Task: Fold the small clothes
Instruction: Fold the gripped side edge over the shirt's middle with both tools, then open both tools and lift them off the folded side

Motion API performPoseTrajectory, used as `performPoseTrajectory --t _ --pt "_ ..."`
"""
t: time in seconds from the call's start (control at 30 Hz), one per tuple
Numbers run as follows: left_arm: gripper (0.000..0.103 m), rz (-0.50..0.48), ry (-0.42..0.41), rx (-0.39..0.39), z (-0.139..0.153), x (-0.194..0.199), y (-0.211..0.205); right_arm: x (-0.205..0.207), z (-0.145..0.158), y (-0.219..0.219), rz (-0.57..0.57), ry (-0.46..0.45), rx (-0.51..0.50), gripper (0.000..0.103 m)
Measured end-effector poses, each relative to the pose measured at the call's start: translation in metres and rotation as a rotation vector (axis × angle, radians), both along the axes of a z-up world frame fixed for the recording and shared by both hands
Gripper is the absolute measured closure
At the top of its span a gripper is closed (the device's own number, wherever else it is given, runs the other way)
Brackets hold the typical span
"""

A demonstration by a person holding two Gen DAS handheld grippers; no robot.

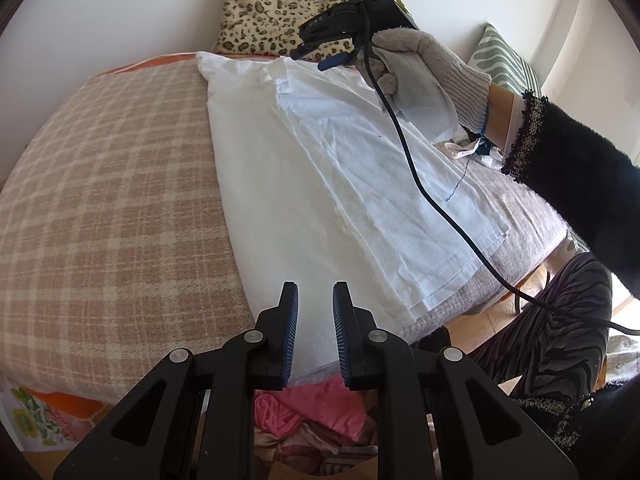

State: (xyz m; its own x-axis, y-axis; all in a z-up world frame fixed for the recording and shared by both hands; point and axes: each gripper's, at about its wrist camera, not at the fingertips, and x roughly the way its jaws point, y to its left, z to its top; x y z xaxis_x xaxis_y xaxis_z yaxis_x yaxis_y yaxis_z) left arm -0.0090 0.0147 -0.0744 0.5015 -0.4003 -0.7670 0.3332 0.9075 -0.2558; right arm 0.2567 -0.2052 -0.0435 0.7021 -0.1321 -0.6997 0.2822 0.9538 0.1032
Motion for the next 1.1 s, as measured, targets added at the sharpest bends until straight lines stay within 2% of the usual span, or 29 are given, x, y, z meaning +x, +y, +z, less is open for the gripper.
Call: performPoseTrajectory --t 0.13,0.23,0.3,0.37,0.43,0.53,0.6,0.67,0.8,0.93,1.1 --pt "0.087 -0.023 0.013 0.016 -0.005 0.001 -0.008 0.03 0.0 -0.007 -0.028 0.007 0.015 0.054" --pt "0.087 -0.036 0.024 0.029 -0.01 0.002 -0.012 0.053 -0.006 -0.009 -0.064 0.037 -0.054 0.056" --pt "0.087 -0.035 0.03 0.033 -0.011 0.004 -0.011 0.065 -0.013 -0.01 -0.052 0.077 -0.076 0.088" --pt "0.087 -0.026 0.04 0.036 -0.013 0.006 -0.009 0.07 -0.017 -0.013 -0.053 0.095 -0.117 0.094" --pt "0.087 -0.013 0.055 0.03 -0.015 0.008 -0.006 0.069 -0.021 -0.02 -0.119 0.119 -0.196 0.094" --pt "0.087 -0.011 0.068 0.02 -0.016 0.01 -0.004 0.061 -0.018 -0.032 -0.135 0.102 -0.17 0.092" --pt "0.087 -0.012 0.059 0.026 -0.012 0.01 -0.006 0.053 -0.01 -0.03 -0.133 0.073 -0.195 0.079" --pt "0.087 -0.008 0.05 0.028 -0.009 0.01 -0.006 0.042 0.001 -0.026 -0.121 0.043 -0.21 0.071" --pt "0.087 0.005 0.013 0.029 0.001 0.006 -0.004 0.008 0.028 -0.019 -0.086 -0.025 -0.171 0.064" --pt "0.087 0.03 -0.06 0.073 0.012 -0.005 0.002 -0.035 0.054 -0.017 -0.041 -0.083 -0.108 0.061" --pt "0.087 0.065 -0.08 0.064 0.018 -0.008 0.009 -0.096 0.07 -0.017 -0.008 -0.129 -0.062 0.056"
